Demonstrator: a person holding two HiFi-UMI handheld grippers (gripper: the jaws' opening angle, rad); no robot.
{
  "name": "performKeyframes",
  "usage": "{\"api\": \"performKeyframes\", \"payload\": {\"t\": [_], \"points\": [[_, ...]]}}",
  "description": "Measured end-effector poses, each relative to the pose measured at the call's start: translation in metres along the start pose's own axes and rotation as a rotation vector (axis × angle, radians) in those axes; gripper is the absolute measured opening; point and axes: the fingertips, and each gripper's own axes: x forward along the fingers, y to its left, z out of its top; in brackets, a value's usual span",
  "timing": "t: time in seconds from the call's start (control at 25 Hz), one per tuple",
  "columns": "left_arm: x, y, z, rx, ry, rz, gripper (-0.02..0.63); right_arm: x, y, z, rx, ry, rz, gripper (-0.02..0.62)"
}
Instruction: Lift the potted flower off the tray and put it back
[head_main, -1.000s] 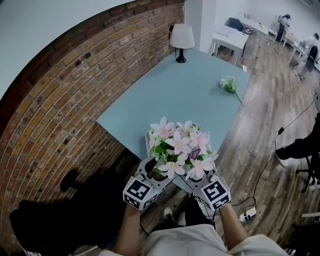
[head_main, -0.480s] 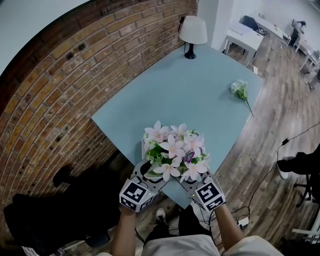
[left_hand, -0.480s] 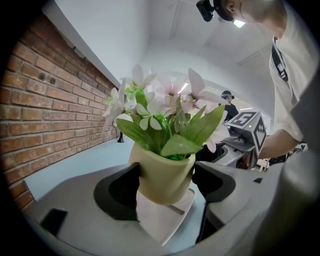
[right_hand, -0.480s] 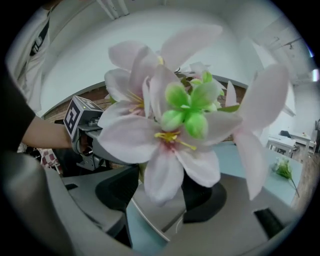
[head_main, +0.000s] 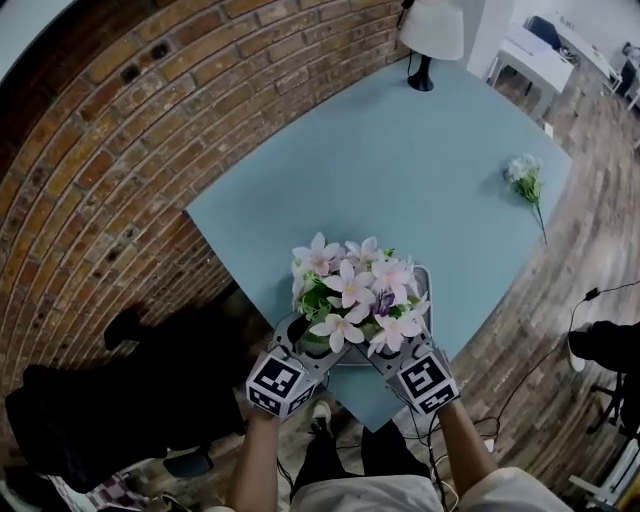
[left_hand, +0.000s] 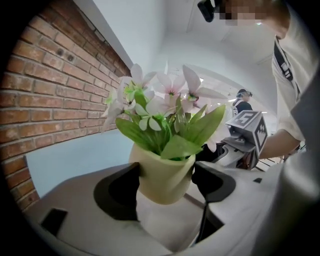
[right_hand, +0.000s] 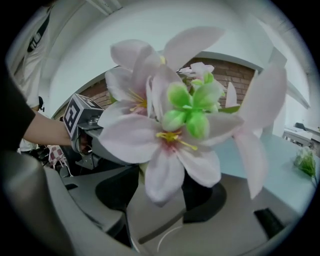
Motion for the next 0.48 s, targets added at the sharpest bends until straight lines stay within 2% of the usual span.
{"api": "performKeyframes", "payload": {"t": [0.48], "points": [[0.027,0.026,-0.042,-0.047,0.085,0.061,0.370,0.040,-0.018,-0.036,0.010,0.080,0.076,0.267]]}}
